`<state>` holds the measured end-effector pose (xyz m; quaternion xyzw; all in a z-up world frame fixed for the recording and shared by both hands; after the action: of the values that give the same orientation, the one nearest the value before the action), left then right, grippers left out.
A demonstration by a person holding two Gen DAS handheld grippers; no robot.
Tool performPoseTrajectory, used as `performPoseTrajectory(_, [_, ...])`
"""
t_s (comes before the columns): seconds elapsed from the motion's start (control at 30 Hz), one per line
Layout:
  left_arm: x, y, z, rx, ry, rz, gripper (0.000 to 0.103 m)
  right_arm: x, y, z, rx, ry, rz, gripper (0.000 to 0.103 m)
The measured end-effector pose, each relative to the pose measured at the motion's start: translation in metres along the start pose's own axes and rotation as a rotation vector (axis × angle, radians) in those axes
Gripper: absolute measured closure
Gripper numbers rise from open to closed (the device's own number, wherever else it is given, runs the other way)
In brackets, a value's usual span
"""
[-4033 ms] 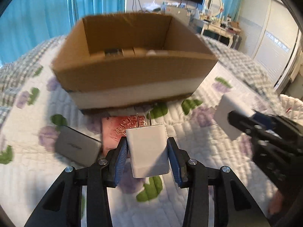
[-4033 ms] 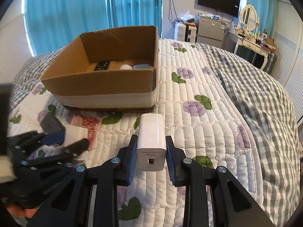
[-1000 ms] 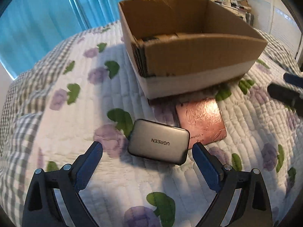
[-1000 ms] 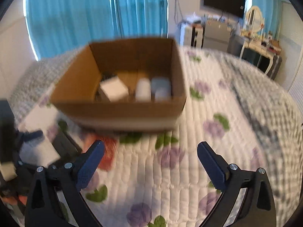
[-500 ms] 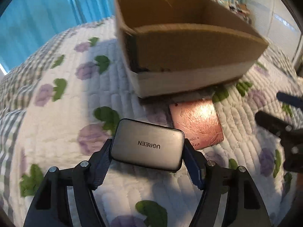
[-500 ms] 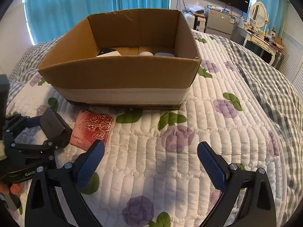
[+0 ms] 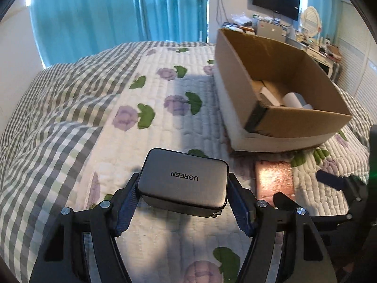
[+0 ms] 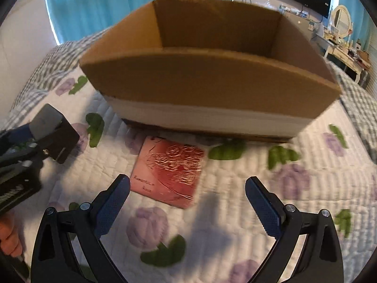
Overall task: Organize rigid objects
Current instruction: 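Grasp the grey UGREEN power bank with the left gripper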
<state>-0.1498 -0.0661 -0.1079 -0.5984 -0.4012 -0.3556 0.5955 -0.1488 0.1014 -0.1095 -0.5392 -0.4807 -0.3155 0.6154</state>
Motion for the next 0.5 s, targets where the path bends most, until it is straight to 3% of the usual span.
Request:
performPoseTrajectory(0.13, [-0.001,0.001,-0.003,0.010,0.011,-0.006,0.032,-0.017,-0.004,-0.009,0.010,-0.010,-0.011,0.012])
performPoseTrajectory(0.37, [-0.002,0.001,-0.003,0.011,0.012,-0.009,0.032,-0.043,-0.011,-0.022,0.035,-0.002,-0.038,0.013])
performPoseTrajectory(0.5, [-0.003,0.002,-0.001,0.003,0.008,-0.015,0.032,-0.038,-0.008,-0.023,0.041,0.013,-0.013,0.024])
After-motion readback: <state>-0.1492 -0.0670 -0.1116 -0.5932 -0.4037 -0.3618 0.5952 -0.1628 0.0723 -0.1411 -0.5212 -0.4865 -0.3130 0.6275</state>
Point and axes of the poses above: each gripper's, at about its wrist camera, not at the fingertips, and x roughly against the way its jaws point, z to its right, y to its underside, the point moved 5 cm from there along -x, roughly the way its jaws point, and after that the axes turned 14 degrees about -z, right-handed, at the moved point
